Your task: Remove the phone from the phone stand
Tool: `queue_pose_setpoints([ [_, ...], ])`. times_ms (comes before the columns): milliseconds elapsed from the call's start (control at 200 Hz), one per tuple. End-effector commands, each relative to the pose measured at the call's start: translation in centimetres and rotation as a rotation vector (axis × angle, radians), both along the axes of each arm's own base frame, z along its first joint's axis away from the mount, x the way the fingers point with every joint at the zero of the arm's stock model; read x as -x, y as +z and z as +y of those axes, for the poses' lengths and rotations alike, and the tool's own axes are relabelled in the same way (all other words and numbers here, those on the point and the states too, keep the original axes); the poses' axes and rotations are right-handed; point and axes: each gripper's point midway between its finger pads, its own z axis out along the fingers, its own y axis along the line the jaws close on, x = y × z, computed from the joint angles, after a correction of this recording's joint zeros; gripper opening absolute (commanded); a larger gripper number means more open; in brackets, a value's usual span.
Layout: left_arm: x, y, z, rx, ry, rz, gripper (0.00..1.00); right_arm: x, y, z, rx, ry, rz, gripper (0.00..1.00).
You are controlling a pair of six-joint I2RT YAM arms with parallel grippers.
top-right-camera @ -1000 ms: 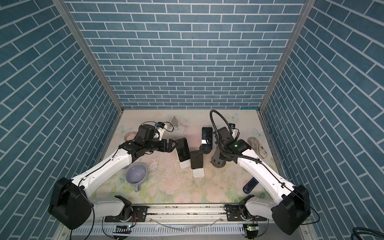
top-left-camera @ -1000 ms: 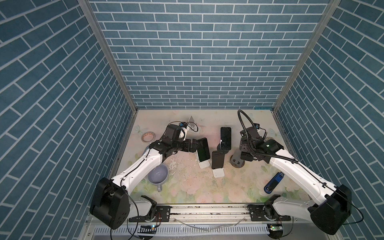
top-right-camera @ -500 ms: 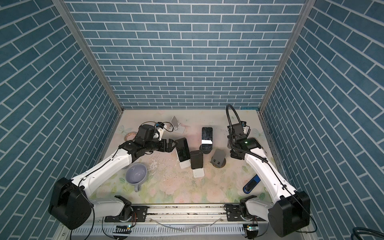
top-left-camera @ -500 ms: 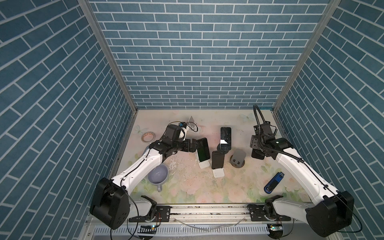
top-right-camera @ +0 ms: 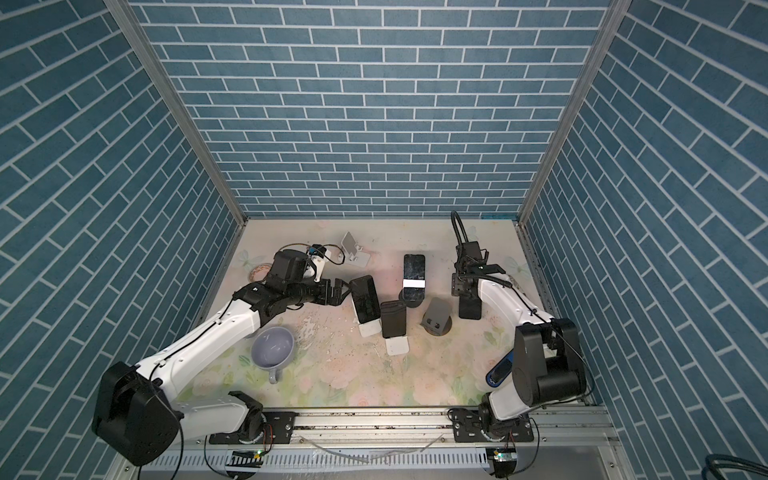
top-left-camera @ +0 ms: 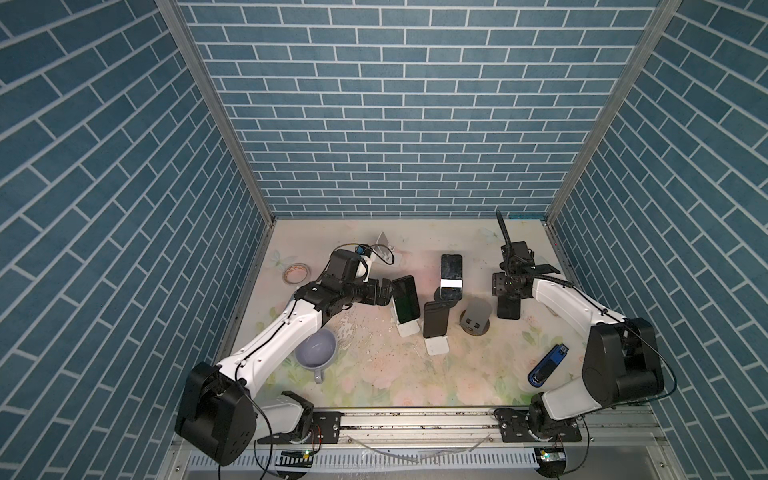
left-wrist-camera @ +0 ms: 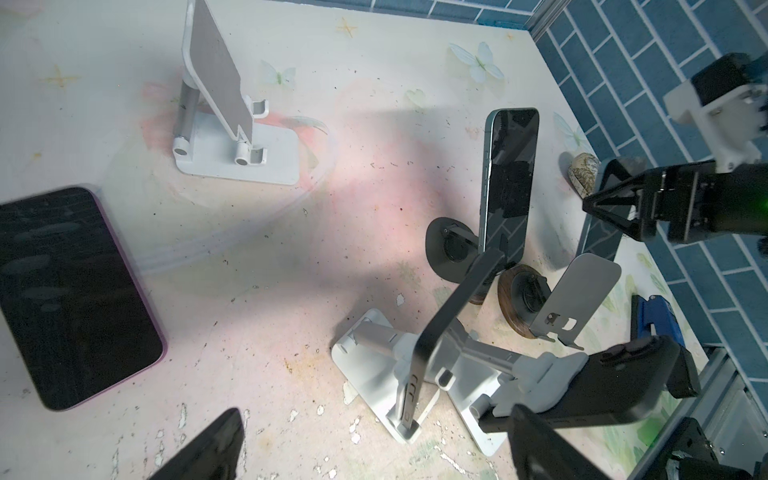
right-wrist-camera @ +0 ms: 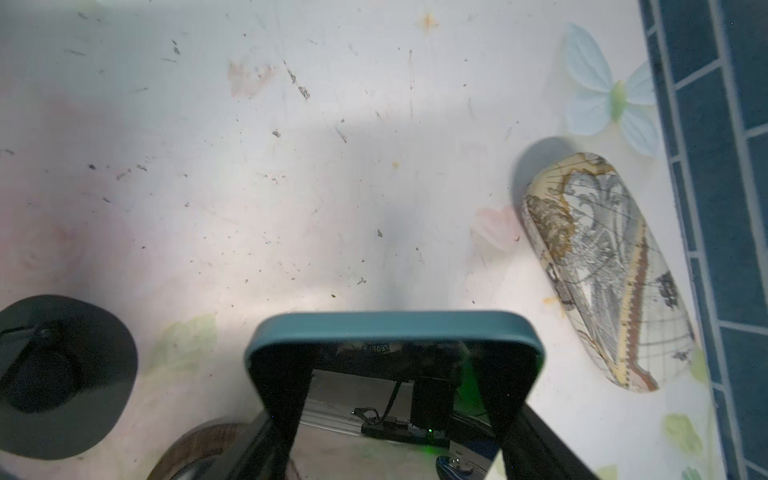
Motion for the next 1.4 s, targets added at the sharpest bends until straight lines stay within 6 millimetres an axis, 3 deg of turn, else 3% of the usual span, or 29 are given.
queue_pose_setpoints([
  [0,0.0,1.2,0.2,-0.010,0.003,-0.030,1.00,-3.8,2.2,1.2,-0.035,0.081,-0.084,0.52],
  [580,-0.1,2.0,0.8,-0.022,0.032,-0.039,1.00,-9.1,-2.0,3.5,-0.125,0.149,0.025,0.52],
  [1396,0.8,2.8,2.3,-0.047,0.075,-0.063,1.00,-10.6,-5.9,4.2,-0.146,0.169,0.144,0.53],
])
